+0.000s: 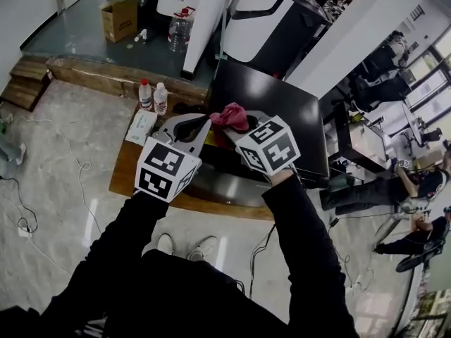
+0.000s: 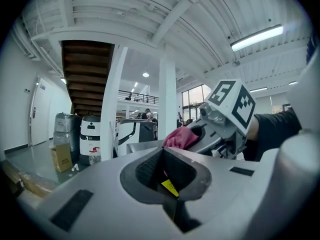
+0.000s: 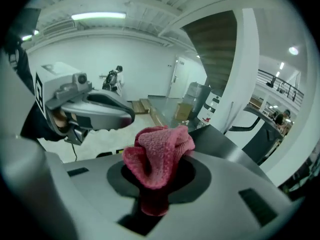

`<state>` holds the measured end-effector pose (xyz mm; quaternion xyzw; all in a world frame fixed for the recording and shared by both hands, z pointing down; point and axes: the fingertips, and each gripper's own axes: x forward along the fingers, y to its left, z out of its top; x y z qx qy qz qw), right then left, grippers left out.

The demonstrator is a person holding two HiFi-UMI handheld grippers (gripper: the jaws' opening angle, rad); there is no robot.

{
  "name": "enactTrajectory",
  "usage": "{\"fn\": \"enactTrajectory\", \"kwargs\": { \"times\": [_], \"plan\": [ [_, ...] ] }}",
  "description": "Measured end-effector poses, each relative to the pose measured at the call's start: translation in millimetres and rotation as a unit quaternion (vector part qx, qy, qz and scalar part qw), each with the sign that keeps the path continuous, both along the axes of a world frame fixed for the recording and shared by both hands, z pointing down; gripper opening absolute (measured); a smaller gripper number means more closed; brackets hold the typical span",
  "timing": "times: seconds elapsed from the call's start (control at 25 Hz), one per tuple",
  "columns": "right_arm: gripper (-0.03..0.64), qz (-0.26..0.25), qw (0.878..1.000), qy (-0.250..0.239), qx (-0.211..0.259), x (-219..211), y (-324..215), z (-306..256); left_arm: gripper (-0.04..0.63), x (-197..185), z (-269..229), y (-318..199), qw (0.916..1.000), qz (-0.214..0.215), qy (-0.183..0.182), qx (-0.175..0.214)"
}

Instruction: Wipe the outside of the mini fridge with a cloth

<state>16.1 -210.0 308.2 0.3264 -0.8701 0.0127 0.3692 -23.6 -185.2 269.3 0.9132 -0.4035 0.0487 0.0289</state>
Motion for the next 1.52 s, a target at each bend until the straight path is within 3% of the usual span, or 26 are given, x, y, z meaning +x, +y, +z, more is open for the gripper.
{"fn": "enactTrajectory", "kwargs": {
  "times": [0.2, 0.52, 1.52],
  "plan": [
    [0.090, 0.002, 0.996, 0.079, 0.039, 5.5, 0.8, 15.8, 0.006, 15.2, 5.6, 7.7, 0.9998, 0.020, 0.000, -0.006],
    [0.089, -0.006, 0.996, 0.081, 0.040, 35.6, 7.5, 20.7, 0.006, 47.4, 5.5, 20.4, 0.9999, 0.014, -0.007, -0.006],
    [0.088, 0.024, 0.997, 0.063, 0.038, 333.0, 58.6, 20.1, 0.006, 327.0, 5.2, 84.8, 0.9990, 0.032, -0.030, -0.002]
  ]
}}
